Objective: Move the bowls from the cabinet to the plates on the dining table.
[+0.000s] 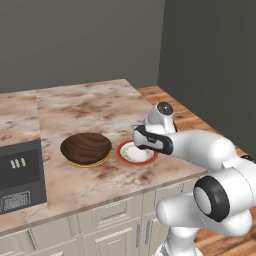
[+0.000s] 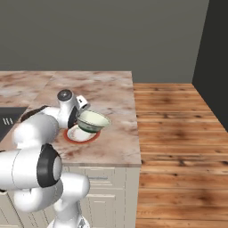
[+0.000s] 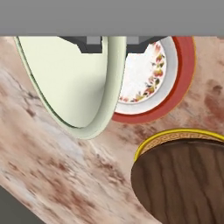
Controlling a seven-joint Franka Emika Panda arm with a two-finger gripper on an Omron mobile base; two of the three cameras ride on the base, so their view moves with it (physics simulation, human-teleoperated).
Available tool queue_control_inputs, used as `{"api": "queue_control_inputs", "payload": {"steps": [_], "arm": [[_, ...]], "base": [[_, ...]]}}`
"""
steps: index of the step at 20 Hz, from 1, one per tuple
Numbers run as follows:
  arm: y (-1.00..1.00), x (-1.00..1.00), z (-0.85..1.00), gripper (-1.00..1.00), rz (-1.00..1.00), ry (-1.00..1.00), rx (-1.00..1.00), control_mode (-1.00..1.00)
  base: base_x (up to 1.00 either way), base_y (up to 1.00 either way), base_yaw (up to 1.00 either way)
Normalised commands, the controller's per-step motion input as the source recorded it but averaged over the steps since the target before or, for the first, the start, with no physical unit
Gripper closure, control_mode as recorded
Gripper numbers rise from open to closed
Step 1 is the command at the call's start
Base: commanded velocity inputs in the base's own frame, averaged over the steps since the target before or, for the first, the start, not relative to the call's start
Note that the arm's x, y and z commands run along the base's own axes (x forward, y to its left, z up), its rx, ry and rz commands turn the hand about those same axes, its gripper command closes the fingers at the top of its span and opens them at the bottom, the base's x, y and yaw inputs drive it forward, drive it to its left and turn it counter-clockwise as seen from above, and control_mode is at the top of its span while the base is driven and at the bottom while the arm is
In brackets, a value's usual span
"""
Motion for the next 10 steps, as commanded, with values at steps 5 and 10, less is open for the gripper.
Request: {"api": "queue_control_inputs", "payload": {"steps": [5,10], "arm": [[0.10,0.07,-0.15,1.00,0.08,0.00,0.00,-1.00],[0.13,0.16,-0.28,1.00,0.06,0.00,0.00,-1.00]], "base": [[0.00,0.00,0.00],[0.00,0.00,0.00]]}}
